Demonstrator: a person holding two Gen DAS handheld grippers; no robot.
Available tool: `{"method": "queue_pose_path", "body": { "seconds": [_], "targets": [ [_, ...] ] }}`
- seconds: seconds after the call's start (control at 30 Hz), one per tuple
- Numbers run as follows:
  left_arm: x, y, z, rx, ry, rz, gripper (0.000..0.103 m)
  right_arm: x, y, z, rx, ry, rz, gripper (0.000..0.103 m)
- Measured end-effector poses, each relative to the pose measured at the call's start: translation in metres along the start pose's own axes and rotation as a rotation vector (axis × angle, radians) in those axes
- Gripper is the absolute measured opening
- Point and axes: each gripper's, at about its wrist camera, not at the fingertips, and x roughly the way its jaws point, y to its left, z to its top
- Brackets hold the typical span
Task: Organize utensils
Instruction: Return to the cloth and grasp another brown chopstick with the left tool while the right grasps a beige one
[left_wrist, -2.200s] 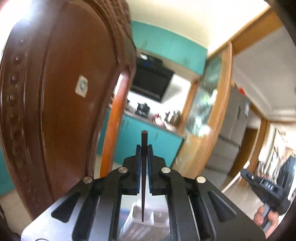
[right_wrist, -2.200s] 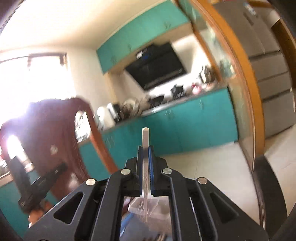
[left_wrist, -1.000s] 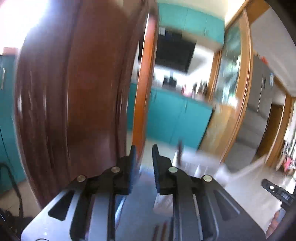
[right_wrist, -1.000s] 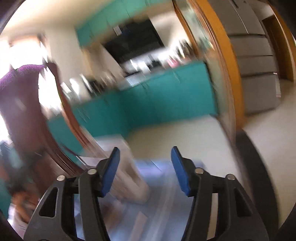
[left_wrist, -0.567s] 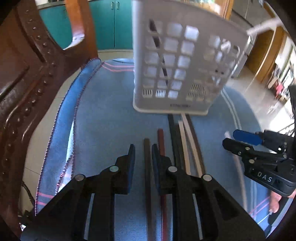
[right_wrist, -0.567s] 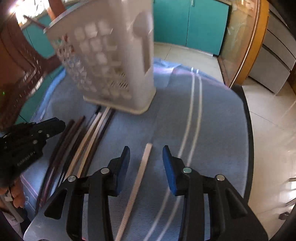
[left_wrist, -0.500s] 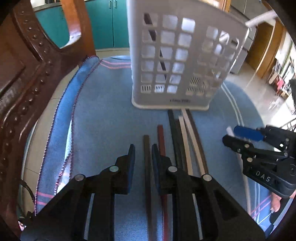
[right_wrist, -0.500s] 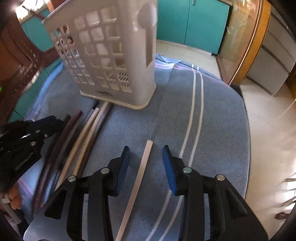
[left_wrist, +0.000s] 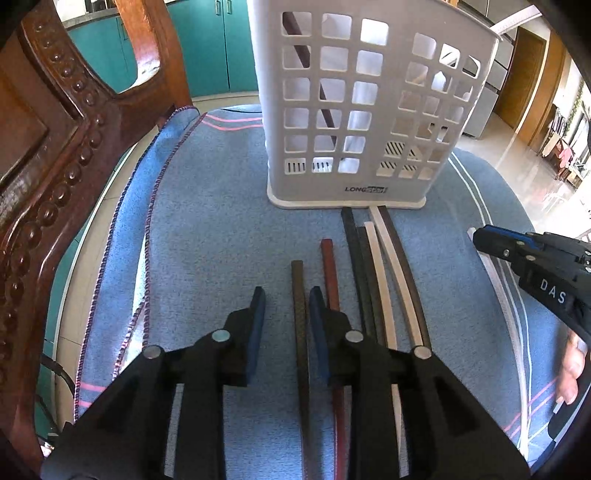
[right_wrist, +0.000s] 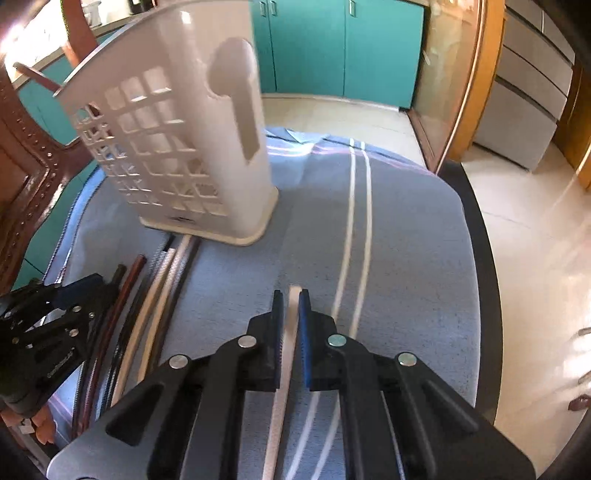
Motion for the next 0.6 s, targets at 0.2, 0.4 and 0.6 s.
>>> {"method": "queue_pose_path", "body": {
  "seconds": [0.2,0.4,0.6],
  "targets": [
    [-0.002,0.003,-0.001,0.005,0.001,0.013,0.035,0.006,0.011,-0.002,-0.059,0.021,-0.04,0.021],
    [-0.005,0.006,-0.003,0.011,0.001,0.016,0.035,0.001,0.023,-0.009,-0.086,0.021,-0.077,0.025],
    [-0.006,0.004,-0.004,0.027,0.004,0.007,0.032,-0.001,0.031,-0.018,-0.115,0.017,-0.097,0.025]
  ]
}}
